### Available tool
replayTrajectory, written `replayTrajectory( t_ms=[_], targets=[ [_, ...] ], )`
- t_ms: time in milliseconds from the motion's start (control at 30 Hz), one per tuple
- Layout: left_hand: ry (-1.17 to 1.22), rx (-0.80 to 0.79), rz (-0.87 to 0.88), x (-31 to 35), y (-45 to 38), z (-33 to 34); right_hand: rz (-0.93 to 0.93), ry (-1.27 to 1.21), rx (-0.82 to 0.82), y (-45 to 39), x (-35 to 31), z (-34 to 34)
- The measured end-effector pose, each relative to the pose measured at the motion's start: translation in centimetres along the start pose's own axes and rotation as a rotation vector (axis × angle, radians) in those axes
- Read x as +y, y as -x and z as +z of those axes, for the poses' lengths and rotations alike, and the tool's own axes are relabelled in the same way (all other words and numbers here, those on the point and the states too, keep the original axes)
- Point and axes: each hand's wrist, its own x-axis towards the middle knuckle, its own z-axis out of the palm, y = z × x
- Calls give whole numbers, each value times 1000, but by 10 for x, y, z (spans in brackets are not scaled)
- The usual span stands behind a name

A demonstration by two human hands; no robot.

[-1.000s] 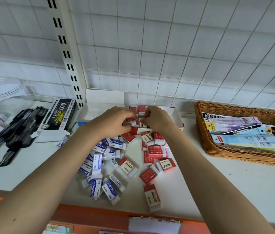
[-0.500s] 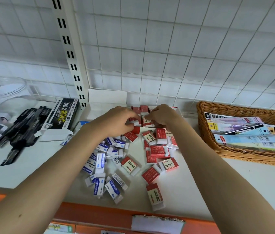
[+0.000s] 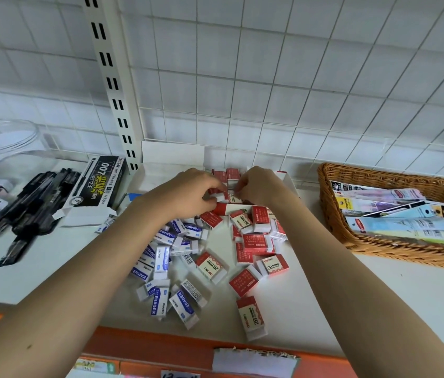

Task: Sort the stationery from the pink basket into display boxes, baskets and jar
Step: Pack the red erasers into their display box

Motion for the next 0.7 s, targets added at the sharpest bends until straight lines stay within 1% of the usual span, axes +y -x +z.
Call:
replayTrajectory(
  t_ms=[100,167,300,400,533,567,600,700],
  targets=[
    [-2,2,7,0,-1,0,-23,84,8,-1,-2,2],
    [-10,-4,10,-1,0,0,-32,96,27,2,-2,3],
    [-12,-1,12,-2,2,0,-56,-38,90,14,3,2],
    [22,48,6,0,6,-3,-52,-67,115,22,10,-2],
    [39,138,57,13,-7,-11,-31,-22,218,29,28,-17],
    [40,137,69,17,-14,-10,-19,-4,238,31,32,-20],
    [37,112,80,23,-21,-8,-8,19,251,34,37,-22],
    [-41,-36,72,28,-36,5,12,93,262,42,47,-26]
  ],
)
